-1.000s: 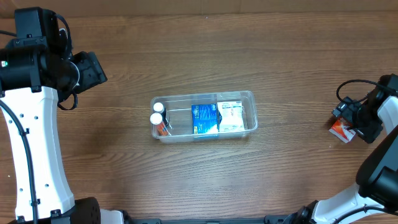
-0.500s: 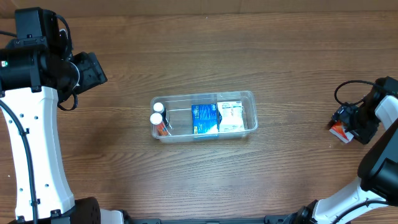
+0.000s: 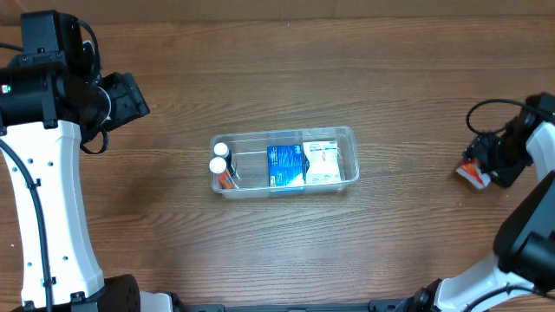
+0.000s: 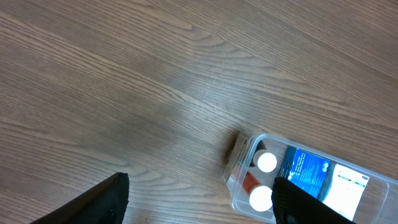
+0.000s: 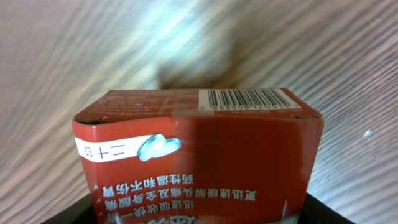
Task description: Pack container
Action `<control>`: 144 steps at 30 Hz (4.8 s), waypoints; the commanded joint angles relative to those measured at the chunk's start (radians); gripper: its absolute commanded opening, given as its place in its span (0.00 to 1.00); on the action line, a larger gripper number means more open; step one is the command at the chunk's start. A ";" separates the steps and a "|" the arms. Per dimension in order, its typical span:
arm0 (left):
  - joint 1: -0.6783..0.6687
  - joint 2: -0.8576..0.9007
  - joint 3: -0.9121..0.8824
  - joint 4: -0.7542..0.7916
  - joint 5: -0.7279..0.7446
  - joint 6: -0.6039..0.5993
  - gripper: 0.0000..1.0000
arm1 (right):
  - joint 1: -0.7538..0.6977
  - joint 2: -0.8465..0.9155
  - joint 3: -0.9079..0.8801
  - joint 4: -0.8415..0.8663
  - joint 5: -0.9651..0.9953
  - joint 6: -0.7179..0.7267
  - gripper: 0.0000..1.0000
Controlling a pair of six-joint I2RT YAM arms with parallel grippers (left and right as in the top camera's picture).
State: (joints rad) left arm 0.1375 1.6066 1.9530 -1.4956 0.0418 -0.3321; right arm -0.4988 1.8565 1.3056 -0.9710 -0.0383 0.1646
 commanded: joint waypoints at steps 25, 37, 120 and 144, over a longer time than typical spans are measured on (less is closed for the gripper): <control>0.000 0.006 0.006 0.000 0.000 0.022 0.75 | 0.983 -0.116 0.068 -0.043 -0.020 0.076 0.72; 0.000 0.006 0.006 0.000 0.000 0.023 0.75 | 0.983 -0.077 0.077 -0.023 0.002 0.071 1.00; -0.161 -1.029 -0.953 0.313 0.003 0.265 1.00 | 0.610 -1.696 -0.872 0.320 -0.056 -0.069 1.00; -0.161 -1.029 -0.953 0.313 0.003 0.265 1.00 | 0.610 -1.854 -1.297 0.900 -0.095 -0.180 1.00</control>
State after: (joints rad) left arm -0.0246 0.5842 1.0054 -1.1851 0.0559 -0.0677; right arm 0.1081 0.0120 0.0181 -0.0792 -0.1268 -0.0147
